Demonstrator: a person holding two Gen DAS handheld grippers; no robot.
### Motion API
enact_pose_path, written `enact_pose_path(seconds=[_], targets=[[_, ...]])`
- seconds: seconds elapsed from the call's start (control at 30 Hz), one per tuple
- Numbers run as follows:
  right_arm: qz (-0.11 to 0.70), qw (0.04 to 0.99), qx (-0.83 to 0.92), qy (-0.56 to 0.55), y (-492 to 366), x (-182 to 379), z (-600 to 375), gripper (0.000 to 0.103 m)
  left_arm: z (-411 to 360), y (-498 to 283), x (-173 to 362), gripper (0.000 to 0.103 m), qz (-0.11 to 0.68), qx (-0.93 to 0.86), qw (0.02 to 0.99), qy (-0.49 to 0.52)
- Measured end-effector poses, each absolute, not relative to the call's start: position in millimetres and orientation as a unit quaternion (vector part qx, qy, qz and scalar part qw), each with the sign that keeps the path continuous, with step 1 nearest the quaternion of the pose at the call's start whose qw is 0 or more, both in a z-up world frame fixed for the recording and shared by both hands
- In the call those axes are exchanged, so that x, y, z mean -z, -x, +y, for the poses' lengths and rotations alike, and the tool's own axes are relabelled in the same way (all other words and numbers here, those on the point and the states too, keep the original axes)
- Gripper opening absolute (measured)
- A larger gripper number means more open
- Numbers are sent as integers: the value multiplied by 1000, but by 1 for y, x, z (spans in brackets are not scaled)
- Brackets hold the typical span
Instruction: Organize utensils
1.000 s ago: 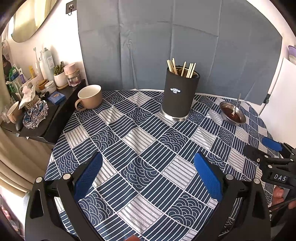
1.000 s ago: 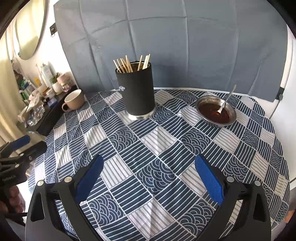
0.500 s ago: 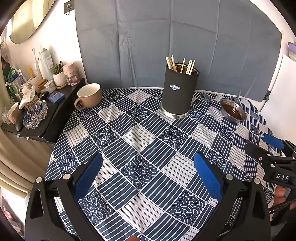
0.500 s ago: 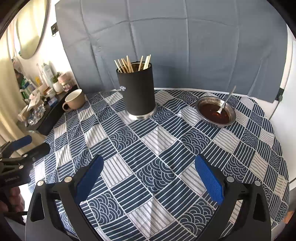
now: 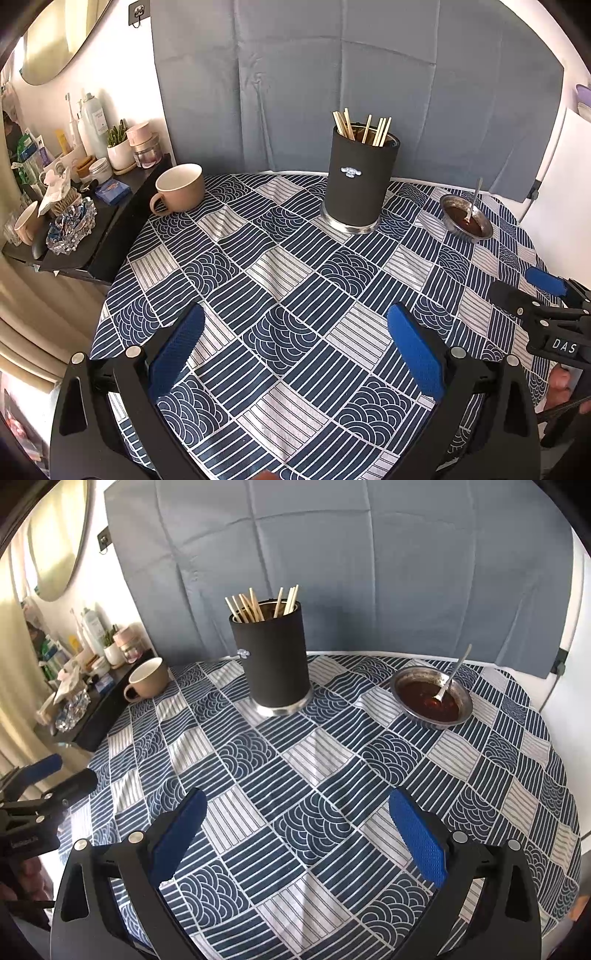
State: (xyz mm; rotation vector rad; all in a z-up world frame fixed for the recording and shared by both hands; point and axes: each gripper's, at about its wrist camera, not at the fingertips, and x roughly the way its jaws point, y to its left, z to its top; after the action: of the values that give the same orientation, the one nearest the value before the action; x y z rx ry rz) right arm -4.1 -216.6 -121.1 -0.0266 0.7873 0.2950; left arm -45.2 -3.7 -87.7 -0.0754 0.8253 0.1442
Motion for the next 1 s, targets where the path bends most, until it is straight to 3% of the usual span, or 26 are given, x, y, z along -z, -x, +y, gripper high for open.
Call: enact_pose_path(seconds=[1.0], targets=[[386,909,-153,32,1,124,-209,95,-1,41,91,97,405,-71,910,44]])
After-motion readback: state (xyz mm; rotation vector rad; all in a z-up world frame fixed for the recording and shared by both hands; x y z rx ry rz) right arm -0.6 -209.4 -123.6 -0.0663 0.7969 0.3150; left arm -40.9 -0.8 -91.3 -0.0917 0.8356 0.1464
